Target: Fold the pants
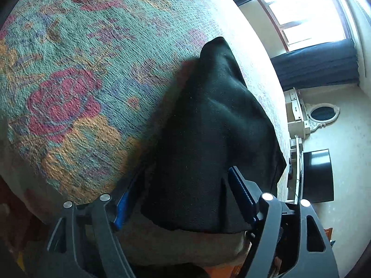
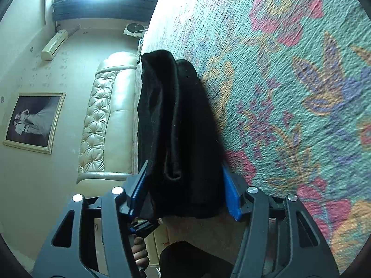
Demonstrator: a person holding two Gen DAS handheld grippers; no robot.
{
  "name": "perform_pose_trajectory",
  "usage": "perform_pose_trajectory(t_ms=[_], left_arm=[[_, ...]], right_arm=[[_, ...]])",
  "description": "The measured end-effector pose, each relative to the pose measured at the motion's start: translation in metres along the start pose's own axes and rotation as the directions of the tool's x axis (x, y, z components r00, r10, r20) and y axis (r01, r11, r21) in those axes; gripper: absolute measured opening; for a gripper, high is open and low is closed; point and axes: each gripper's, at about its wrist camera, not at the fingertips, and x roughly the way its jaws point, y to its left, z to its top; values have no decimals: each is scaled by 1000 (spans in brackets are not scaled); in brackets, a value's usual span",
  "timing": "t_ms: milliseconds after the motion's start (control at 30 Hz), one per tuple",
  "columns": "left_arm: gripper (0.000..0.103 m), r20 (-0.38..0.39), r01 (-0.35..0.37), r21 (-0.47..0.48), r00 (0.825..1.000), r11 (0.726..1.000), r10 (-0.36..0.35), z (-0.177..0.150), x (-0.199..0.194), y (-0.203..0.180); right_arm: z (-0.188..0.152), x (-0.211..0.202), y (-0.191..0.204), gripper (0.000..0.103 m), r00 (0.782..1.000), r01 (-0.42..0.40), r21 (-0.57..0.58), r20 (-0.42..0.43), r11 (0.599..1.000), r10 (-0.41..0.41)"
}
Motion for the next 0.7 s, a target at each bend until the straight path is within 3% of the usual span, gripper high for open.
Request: perform_pose_trajectory(t_ms=[167,267,333,433,500,567,700], left_arm=[[80,55,-131,140,991,981,125,-19,-14,-19],[83,169,-264,278,960,924,224,-38,-28,-38],[84,267,-356,373,926,857,269,-53,-37,-51],[85,390,-437,466,882,770,264,-75,-51,-66],[85,453,-481,495,854,724,258,-85,-57,-75],[86,477,-492,510,844,706,244,-90,-63,-78],[86,497,-517,510,829,688,256,-93,-67,-84]], right_arm=[[-10,-28,12,80,985,166,-83,54,983,-162],[-22,-40,25,88,950,300,-150,134,942,-282],[-31,-41,35,91,926,368,-192,167,910,-339],[-46,-32,53,91,882,468,-279,205,839,-424],[-62,-24,65,91,842,539,-374,252,755,-476],[-77,-14,76,91,811,583,-451,284,675,-511],[-104,3,90,93,782,616,-539,329,575,-530]])
